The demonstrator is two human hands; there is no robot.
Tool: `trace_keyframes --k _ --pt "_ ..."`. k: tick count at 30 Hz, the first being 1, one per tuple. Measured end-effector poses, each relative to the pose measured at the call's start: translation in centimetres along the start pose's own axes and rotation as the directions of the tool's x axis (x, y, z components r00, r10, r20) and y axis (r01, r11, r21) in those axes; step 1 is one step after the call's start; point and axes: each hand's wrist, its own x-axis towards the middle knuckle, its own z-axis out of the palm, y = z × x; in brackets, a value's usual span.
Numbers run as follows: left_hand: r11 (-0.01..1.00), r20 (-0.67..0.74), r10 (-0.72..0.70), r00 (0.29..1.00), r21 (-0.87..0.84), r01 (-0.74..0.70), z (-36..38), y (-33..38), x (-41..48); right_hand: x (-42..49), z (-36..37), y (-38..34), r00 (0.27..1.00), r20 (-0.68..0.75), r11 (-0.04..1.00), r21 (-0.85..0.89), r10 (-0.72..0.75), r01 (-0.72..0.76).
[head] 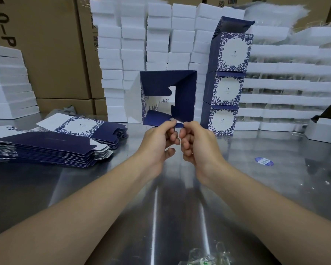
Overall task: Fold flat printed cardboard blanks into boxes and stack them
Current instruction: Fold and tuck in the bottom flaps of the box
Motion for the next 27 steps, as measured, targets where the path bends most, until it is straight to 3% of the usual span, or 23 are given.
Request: trace_keyframes --k 6,10,18,22,27 --pt "0.998 -0.006 0.002 1.000 0.062 -0.002 0.1 -0.1 -0.3 0.0 0.1 -0.1 0.999 -0.053 1.000 0.004 -0.011 0.011" --pt "0.989 0.073 0.005 0.997 0.144 -0.016 0.4 -0.3 -0.8 -0.1 0.0 -0.2 0.999 -0.028 1.000 0.009 -0.015 0.015" --pt "0.994 0.079 0.008 0.997 0.110 -0.017 0.3 -0.4 -0.2 -0.2 0.0 -0.1 1.000 -0.003 0.999 -0.043 0.018 -0.018" --pt "0.985 0.071 -0.044 0.996 0.169 0.031 0.6 -0.7 -0.4 0.3 -0.2 0.2 0.996 -0.082 0.999 -0.039 0.018 -0.021" --pt "0.994 0.009 -0.097 0.995 0.058 0.097 0.1 -0.6 -0.1 1.2 -1.1 0.5 0.984 -0.178 0.999 -0.031 0.034 -0.040"
